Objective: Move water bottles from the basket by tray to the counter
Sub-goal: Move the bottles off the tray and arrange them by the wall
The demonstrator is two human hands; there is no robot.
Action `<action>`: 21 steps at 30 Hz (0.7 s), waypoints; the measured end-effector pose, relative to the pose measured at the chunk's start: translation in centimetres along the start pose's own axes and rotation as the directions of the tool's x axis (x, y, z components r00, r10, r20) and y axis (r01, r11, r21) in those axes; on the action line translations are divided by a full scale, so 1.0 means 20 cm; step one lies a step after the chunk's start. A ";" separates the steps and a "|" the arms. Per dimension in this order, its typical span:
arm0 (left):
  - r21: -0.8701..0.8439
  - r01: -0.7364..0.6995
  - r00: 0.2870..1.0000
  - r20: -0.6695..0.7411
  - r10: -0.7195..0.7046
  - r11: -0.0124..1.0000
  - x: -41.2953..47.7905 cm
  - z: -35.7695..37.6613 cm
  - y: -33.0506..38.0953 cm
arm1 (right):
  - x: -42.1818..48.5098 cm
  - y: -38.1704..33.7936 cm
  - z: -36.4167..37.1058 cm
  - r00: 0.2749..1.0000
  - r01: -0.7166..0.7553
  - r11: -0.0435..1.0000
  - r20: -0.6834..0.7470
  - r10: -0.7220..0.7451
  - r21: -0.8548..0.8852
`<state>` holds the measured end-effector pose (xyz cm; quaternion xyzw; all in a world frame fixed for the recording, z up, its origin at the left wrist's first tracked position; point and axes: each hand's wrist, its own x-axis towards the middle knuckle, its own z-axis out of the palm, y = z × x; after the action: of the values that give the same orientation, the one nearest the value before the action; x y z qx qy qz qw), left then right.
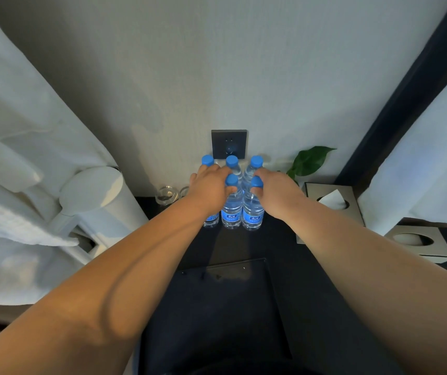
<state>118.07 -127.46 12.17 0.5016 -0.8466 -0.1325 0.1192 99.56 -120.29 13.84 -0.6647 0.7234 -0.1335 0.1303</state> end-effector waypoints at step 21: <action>0.027 0.016 1.000 0.007 -0.016 1.000 -0.01 -0.02 -0.05 | 0.02 0.00 0.01 1.000 -0.010 1.000 0.003 0.010 -0.017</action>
<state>119.08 -127.72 12.19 0.5095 -0.8446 -0.1239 0.1083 99.55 -120.68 13.59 -0.6625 0.7276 -0.1255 0.1263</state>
